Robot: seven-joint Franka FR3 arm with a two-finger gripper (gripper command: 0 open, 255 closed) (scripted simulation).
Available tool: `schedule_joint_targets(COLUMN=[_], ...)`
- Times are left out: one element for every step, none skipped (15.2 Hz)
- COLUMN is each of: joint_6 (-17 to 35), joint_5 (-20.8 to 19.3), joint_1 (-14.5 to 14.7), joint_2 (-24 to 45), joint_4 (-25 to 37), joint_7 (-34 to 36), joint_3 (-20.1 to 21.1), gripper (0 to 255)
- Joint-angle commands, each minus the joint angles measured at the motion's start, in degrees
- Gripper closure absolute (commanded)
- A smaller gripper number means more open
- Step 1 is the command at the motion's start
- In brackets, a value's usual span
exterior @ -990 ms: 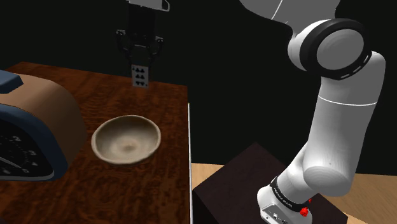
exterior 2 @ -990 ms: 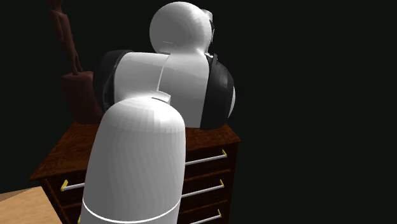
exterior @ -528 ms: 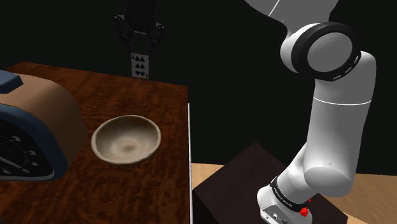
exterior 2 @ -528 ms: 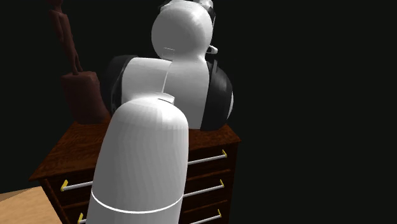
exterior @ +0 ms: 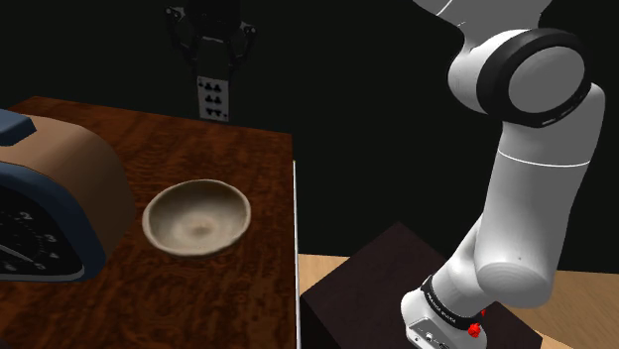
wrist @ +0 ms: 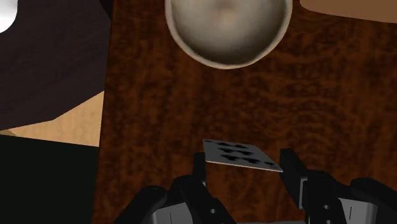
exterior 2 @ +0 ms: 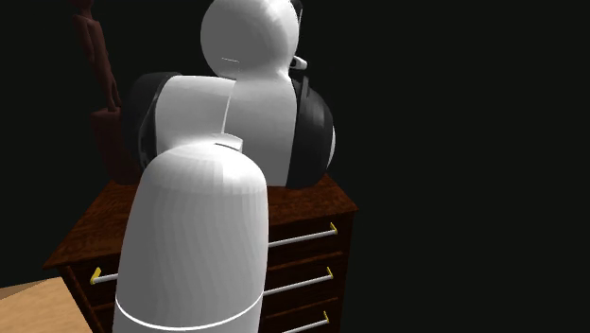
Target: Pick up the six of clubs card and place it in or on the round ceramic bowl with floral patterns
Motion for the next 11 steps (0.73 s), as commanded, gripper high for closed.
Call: schedule_joint_targets(joint_6=[1.47, 1.81, 2.1, 2.35, 2.55, 2.72, 2.85, 2.95, 3.03, 3.08, 3.1], joint_5=[1.13, 1.54, 1.94, 2.3, 2.64, 2.96, 3.26, 3.52, 3.76, 3.97, 4.19], joint_1=[0.52, 0.92, 1.36, 1.82, 2.32, 2.85, 3.4, 3.98, 4.59, 5.22, 6.07], joint_2=[-3.25, -4.41, -5.49, -6.49, -7.41, -8.25, -9.03, -9.72, -10.35, -10.91, -11.53], joint_4=[-4.32, -5.62, -6.78, -7.8, -8.71, -9.5, -10.18, -10.75, -11.23, -11.6, -11.95], joint_7=[1.89, 2.84, 3.8, 4.79, 5.81, 6.85, 7.91, 9.0, 10.12, 11.27, 12.82], joint_3=[0.77, 1.13, 1.51, 1.9, 2.3, 2.69, 3.11, 3.53, 3.97, 4.42, 5.03], gripper=[255, 255, 255, 255, 255, 255, 255, 255, 255, 255, 255])
